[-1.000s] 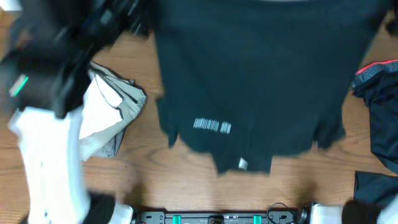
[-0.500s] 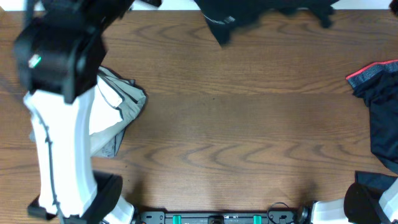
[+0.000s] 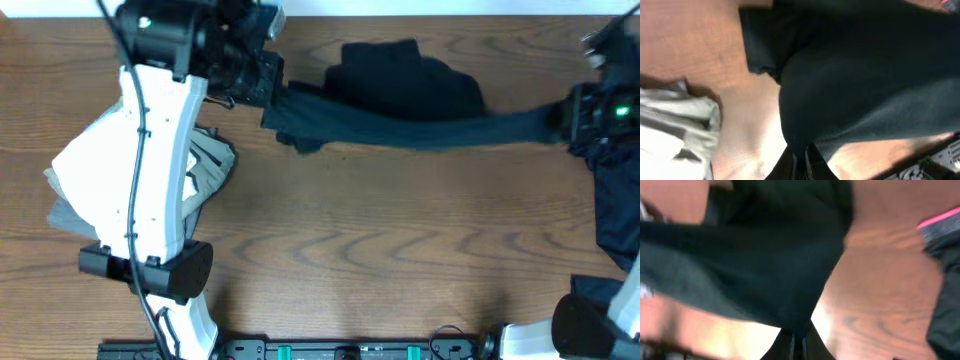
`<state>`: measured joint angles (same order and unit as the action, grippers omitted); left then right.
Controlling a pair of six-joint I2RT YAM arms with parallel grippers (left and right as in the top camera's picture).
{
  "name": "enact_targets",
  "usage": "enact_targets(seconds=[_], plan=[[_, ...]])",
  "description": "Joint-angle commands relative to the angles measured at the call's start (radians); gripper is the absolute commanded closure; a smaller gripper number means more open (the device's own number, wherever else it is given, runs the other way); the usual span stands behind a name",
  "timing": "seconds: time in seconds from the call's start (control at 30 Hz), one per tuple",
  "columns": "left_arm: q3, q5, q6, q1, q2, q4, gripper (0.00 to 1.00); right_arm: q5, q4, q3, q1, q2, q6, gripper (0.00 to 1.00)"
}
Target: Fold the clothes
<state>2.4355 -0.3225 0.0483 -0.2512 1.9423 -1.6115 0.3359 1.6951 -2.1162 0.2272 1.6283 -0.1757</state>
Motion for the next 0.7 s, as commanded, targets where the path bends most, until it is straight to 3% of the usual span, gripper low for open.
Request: enact_targets(seconds=[0.0, 0.37, 0.67], plan=[[0.003, 0.010, -0.024, 0.006, -0.037, -0.078, 0.94, -0.014, -0.007, 0.069, -0.024, 0.000, -0.058, 0.94], [0.003, 0.033, -0.076, 0.003, -0.065, -0.078, 0.94, -0.062, -0.037, 0.112, -0.025, 0.000, -0.049, 0.99], [0.006, 0.109, -0.060, -0.014, -0.120, -0.044, 0.94, 0.058, -0.217, 0.083, -0.025, -0.024, 0.029, 0.99]])
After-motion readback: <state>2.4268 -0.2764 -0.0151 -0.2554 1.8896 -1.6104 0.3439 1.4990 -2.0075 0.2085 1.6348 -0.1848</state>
